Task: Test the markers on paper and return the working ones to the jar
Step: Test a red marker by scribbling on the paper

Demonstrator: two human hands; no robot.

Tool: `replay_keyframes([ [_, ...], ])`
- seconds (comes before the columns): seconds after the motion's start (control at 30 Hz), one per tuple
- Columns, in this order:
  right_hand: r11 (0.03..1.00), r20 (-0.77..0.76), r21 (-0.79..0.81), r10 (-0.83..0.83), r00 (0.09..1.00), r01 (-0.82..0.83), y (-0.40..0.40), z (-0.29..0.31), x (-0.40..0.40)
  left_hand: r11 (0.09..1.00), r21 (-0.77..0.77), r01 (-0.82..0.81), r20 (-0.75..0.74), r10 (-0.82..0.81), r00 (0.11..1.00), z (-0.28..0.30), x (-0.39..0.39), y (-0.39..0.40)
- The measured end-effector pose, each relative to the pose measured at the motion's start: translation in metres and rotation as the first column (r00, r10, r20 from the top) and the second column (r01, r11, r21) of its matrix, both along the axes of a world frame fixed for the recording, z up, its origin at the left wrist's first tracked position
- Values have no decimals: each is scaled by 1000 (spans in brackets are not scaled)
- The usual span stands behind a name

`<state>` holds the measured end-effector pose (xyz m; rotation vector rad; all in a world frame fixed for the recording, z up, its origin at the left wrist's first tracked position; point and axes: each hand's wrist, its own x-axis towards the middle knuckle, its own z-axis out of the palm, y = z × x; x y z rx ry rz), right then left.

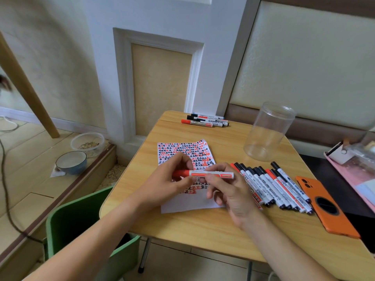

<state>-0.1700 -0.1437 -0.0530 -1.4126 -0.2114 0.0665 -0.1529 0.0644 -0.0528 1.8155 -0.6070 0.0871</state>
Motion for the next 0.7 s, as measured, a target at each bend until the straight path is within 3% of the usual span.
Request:
replay_keyframes([
  [0.33,967,90,-255,30,996,-6,8,-6,-3,999,32,-8,-52,10,999,-9,4,3],
  [0.7,958,141,-286,54,989,-12,7,-5,-6,999,49,-4,33,2,999,-7,4,2],
])
